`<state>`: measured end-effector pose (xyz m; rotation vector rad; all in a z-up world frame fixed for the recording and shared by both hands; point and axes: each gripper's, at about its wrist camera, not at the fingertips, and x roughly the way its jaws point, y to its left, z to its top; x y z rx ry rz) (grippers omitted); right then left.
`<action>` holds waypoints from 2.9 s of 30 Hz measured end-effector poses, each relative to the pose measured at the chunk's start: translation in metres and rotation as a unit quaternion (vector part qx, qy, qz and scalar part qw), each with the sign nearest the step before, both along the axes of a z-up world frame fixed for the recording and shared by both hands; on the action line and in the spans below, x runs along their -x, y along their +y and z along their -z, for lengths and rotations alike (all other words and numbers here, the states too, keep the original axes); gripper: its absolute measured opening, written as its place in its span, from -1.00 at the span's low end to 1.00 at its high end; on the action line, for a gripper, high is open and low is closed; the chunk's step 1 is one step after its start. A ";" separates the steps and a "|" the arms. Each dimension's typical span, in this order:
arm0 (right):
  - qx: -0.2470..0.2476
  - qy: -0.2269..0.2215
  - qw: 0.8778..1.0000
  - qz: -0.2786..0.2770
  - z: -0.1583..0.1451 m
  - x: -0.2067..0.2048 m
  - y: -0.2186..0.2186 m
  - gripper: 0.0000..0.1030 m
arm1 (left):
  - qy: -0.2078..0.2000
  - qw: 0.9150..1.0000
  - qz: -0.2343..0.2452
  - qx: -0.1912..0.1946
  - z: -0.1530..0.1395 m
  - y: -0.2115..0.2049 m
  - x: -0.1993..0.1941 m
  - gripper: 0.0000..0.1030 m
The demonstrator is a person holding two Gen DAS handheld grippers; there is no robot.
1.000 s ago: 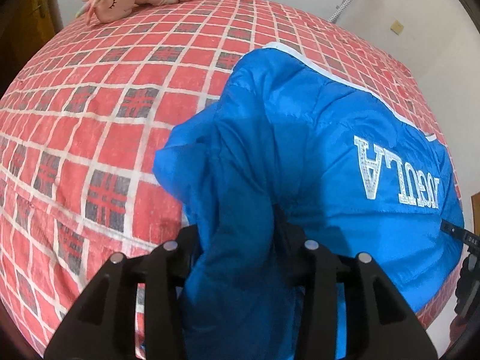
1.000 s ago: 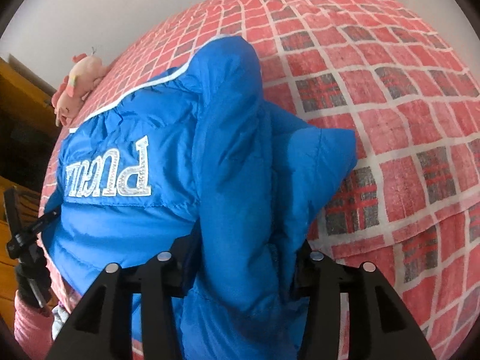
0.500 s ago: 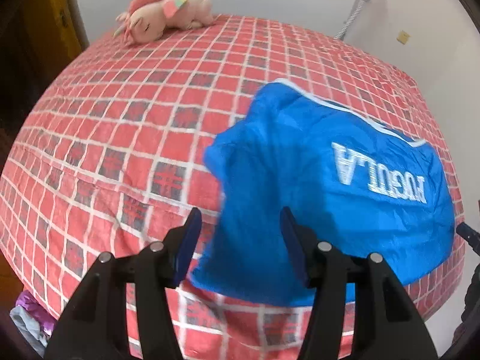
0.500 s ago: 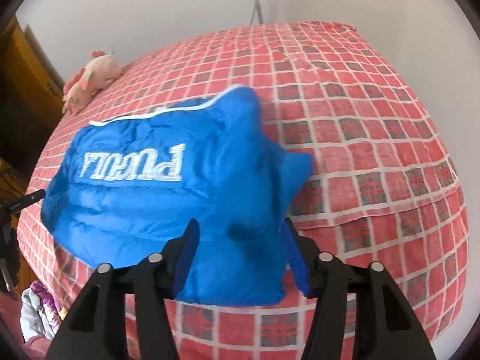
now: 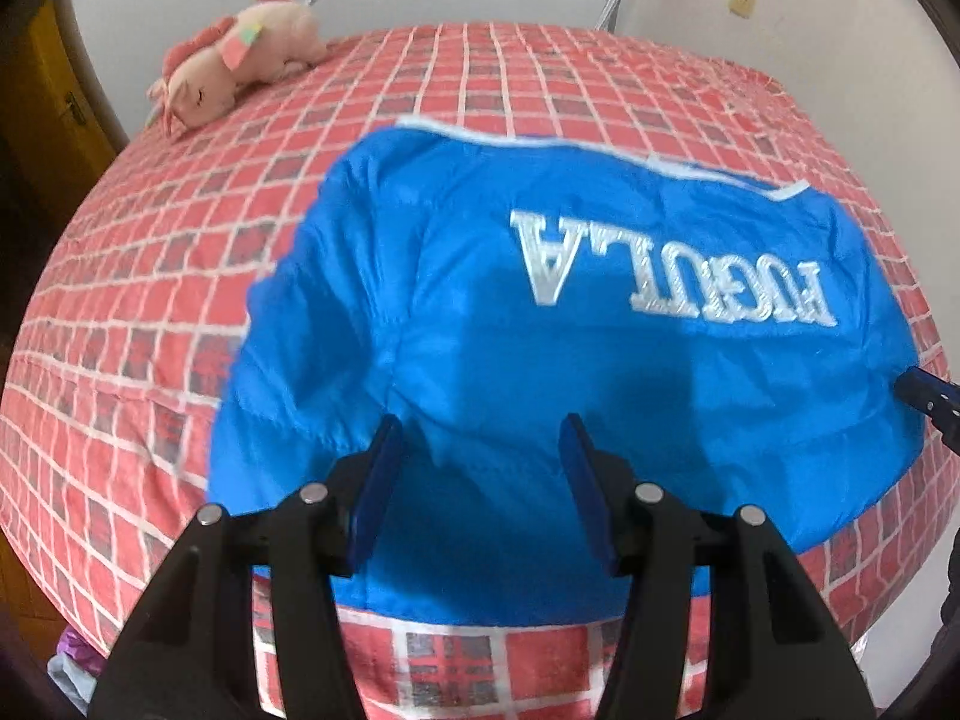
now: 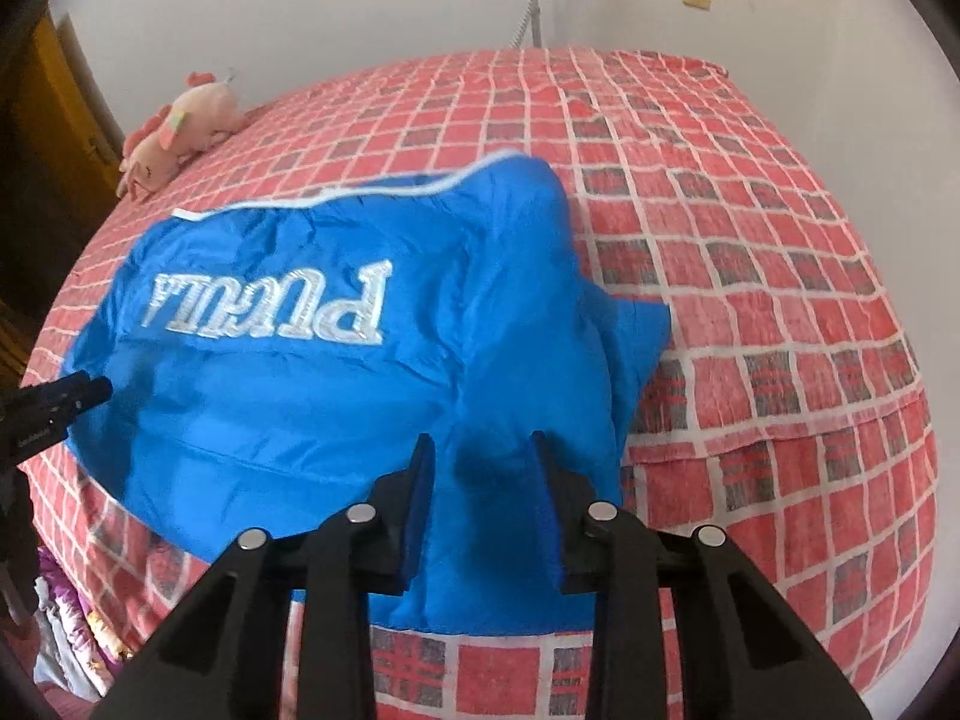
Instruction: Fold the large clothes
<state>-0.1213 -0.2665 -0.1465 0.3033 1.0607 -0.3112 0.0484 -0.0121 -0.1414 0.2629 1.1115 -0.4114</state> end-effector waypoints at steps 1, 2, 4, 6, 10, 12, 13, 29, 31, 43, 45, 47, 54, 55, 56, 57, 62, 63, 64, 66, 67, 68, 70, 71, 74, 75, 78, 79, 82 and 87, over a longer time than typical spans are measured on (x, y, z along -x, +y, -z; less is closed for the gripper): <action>0.002 0.005 1.000 0.000 0.005 0.000 0.000 -0.46 | 0.003 1.000 0.000 -0.002 0.004 0.001 0.001 0.04; 0.001 0.009 1.000 0.001 0.009 0.000 -0.001 -0.48 | 0.004 1.000 0.000 -0.003 0.007 0.002 0.001 0.04; -0.005 0.013 1.000 0.002 0.021 0.001 -0.002 -0.49 | 0.008 1.000 -0.001 -0.001 0.012 0.004 0.001 0.06; -0.004 0.010 1.000 0.005 0.029 0.003 0.000 -0.49 | 0.009 1.000 -0.002 0.000 0.015 0.004 0.001 0.07; 0.014 0.007 1.000 0.008 0.034 0.003 0.006 -0.50 | 0.008 1.000 -0.005 0.000 0.017 0.005 0.001 0.07; 0.017 0.010 1.000 0.011 0.033 0.002 0.007 -0.50 | 0.008 1.000 -0.006 -0.001 0.017 0.004 0.001 0.07; 0.015 0.012 1.000 0.012 0.032 0.002 0.006 -0.50 | 0.010 1.000 -0.008 0.000 0.016 0.004 0.001 0.07; 0.013 0.018 1.000 0.017 0.001 0.007 0.003 -0.47 | 0.013 1.000 -0.011 -0.019 0.002 0.007 0.012 0.09; 0.008 0.027 0.999 0.019 0.008 0.005 0.000 -0.47 | 0.013 1.000 -0.011 -0.019 0.003 0.007 0.012 0.10; -0.019 0.035 0.999 0.021 0.032 0.002 -0.006 -0.48 | 0.025 1.000 -0.009 -0.014 0.004 0.008 0.006 0.14; -0.022 0.036 0.999 0.021 0.033 0.001 -0.008 -0.48 | 0.027 1.000 -0.011 -0.012 -0.001 0.011 0.003 0.13; -0.024 0.037 0.999 0.022 0.033 0.001 -0.008 -0.48 | 0.007 0.999 -0.023 -0.031 -0.009 0.015 -0.001 0.14; -0.032 0.041 0.998 0.021 0.034 -0.002 -0.011 -0.48 | 0.037 0.997 -0.059 -0.014 -0.017 0.062 -0.043 0.45; -0.033 0.041 0.998 0.021 0.034 -0.003 -0.011 -0.48 | 0.050 0.997 -0.059 -0.005 -0.014 0.066 -0.047 0.45; -0.034 0.041 0.998 0.021 0.035 -0.003 -0.011 -0.48 | 0.060 0.997 -0.058 0.002 -0.010 0.068 -0.052 0.46; -0.035 0.041 0.998 0.021 0.035 -0.004 -0.012 -0.48 | 0.069 0.996 -0.061 0.004 -0.006 0.072 -0.056 0.46; -0.037 0.043 0.998 0.022 0.035 -0.004 -0.014 -0.48 | 0.123 0.989 -0.061 0.061 0.021 0.085 -0.070 0.57; -0.037 0.044 0.998 0.022 0.035 -0.005 -0.014 -0.48 | 0.128 0.988 -0.060 0.064 0.025 0.085 -0.071 0.60; -0.037 0.044 0.998 0.022 0.035 -0.005 -0.014 -0.48 | 0.139 0.986 -0.053 0.077 0.030 0.083 -0.072 0.64; -0.037 0.045 0.998 0.022 0.035 -0.006 -0.013 -0.48 | 0.160 0.981 -0.050 0.097 0.038 0.081 -0.072 0.65; -0.036 0.045 0.998 0.022 0.035 -0.006 -0.013 -0.48 | 0.161 0.980 -0.052 0.103 0.040 0.081 -0.070 0.65; -0.037 0.045 0.998 0.022 0.035 -0.006 -0.013 -0.48 | 0.161 0.980 -0.053 0.107 0.042 0.082 -0.070 0.65; -0.036 0.045 0.998 0.022 0.035 -0.007 -0.013 -0.48 | 0.169 0.976 -0.058 0.125 0.043 0.085 -0.070 0.38; -0.035 0.045 0.998 0.020 0.035 -0.007 -0.014 -0.47 | 0.171 0.974 -0.060 0.134 0.043 0.086 -0.069 0.29; -0.036 0.047 0.998 0.020 0.035 -0.008 -0.015 -0.47 | 0.156 0.976 -0.061 0.139 0.033 0.086 -0.062 -0.16; -0.036 0.049 0.998 0.020 0.035 -0.009 -0.015 -0.47 | 0.153 0.976 -0.062 0.143 0.029 0.087 -0.060 -0.28; -0.038 0.051 0.998 0.020 0.035 -0.010 -0.017 -0.47 | 0.140 0.977 -0.066 0.146 0.021 0.088 -0.052 -0.39; -0.038 0.052 0.998 0.021 0.035 -0.011 -0.017 -0.47 | 0.139 0.977 -0.069 0.144 0.021 0.087 -0.049 -0.40; -0.042 0.051 0.998 0.020 0.035 -0.011 -0.019 -0.47 | 0.146 0.976 -0.077 0.145 0.024 0.089 -0.048 -0.41; -0.038 0.054 0.998 0.016 0.037 -0.013 -0.018 -0.47 | 0.150 0.976 -0.076 0.139 0.039 0.089 -0.052 -0.35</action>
